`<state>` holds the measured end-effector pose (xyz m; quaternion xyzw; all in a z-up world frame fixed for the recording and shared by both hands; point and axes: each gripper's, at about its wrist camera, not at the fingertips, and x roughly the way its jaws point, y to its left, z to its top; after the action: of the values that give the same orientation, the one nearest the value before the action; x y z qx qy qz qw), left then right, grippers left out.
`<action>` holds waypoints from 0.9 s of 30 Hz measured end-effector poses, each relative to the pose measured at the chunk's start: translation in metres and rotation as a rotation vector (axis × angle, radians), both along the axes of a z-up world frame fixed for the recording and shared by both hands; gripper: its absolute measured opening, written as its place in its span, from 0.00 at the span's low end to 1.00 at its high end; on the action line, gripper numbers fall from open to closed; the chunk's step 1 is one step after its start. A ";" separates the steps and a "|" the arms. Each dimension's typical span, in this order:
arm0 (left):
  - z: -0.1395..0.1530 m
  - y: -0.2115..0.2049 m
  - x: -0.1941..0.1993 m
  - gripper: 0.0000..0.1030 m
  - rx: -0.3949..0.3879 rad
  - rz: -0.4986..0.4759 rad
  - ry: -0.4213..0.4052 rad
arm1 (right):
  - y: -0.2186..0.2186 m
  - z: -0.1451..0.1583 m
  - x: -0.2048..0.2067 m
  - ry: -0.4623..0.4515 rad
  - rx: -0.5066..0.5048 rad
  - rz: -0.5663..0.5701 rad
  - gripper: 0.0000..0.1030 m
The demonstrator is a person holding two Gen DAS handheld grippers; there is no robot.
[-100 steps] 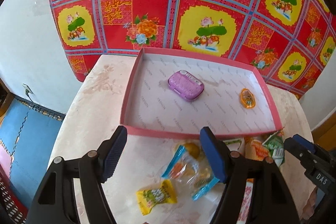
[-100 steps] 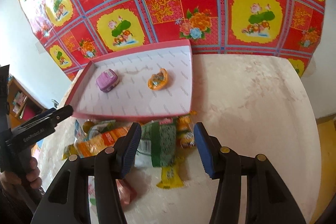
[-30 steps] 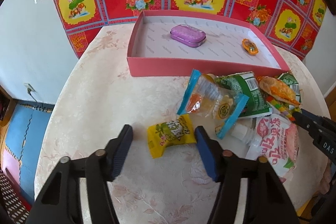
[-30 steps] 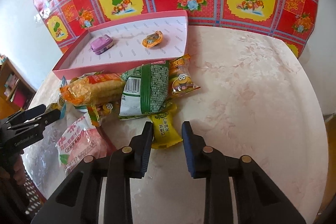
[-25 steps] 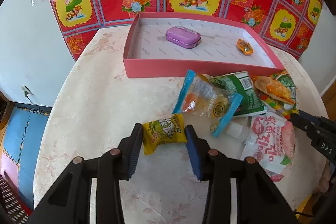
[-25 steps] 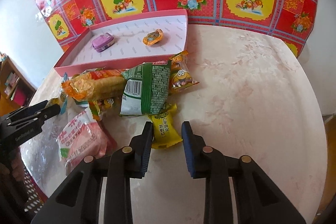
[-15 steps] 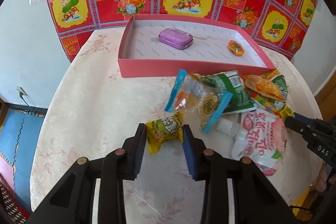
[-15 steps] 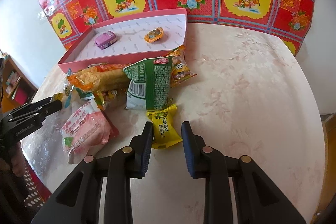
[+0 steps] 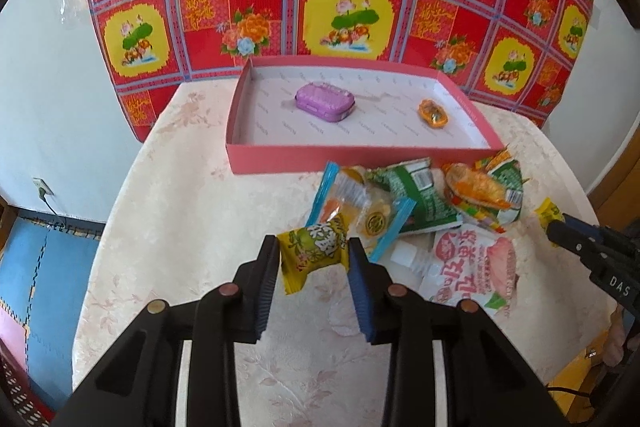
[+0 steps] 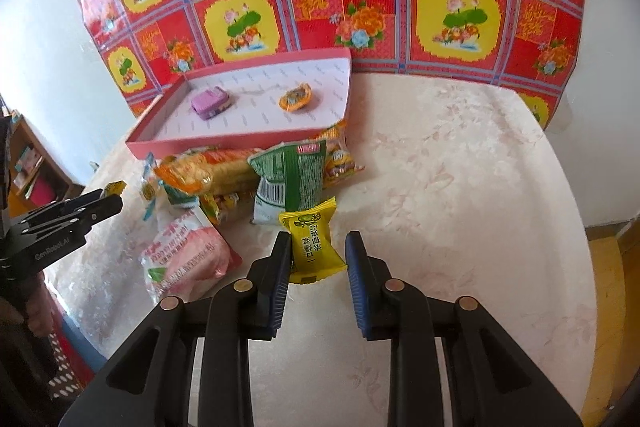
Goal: Organize snacks
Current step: 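Lift both yellow packets and carry them into the pink tray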
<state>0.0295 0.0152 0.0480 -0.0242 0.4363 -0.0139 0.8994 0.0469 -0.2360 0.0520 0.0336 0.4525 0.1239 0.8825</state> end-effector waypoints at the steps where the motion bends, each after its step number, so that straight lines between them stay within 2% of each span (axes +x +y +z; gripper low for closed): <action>1: 0.002 0.000 0.000 0.34 0.001 -0.001 -0.005 | -0.001 0.003 0.000 -0.006 0.002 0.000 0.27; 8: 0.021 0.001 0.005 0.34 0.001 0.000 -0.047 | -0.004 0.026 0.006 -0.044 0.015 -0.003 0.27; 17: 0.043 0.008 0.029 0.34 0.019 0.013 -0.086 | 0.002 0.057 0.025 -0.120 -0.030 0.021 0.27; 21: 0.048 0.010 0.040 0.34 0.003 0.004 -0.089 | 0.008 0.070 0.036 -0.157 -0.059 0.034 0.27; 27: 0.054 0.005 0.055 0.34 0.029 -0.011 -0.098 | 0.016 0.087 0.057 -0.207 -0.082 0.048 0.27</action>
<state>0.0845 0.0199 0.1021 -0.0081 0.3923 -0.0139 0.9197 0.1044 -0.2203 0.1392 -0.0265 0.3646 0.1290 0.9218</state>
